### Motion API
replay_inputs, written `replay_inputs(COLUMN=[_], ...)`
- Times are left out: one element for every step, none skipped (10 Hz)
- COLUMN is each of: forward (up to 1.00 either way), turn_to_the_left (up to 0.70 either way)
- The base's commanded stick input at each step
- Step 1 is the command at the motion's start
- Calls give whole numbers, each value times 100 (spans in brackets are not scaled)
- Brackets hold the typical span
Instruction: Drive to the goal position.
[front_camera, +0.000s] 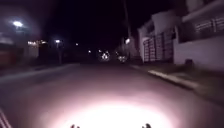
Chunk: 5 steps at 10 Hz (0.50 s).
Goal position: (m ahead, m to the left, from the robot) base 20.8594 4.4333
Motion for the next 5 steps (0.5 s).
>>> replay_inputs(forward=[70,70,70,70,70], turn_to_the_left=[0,0,0,0,0])
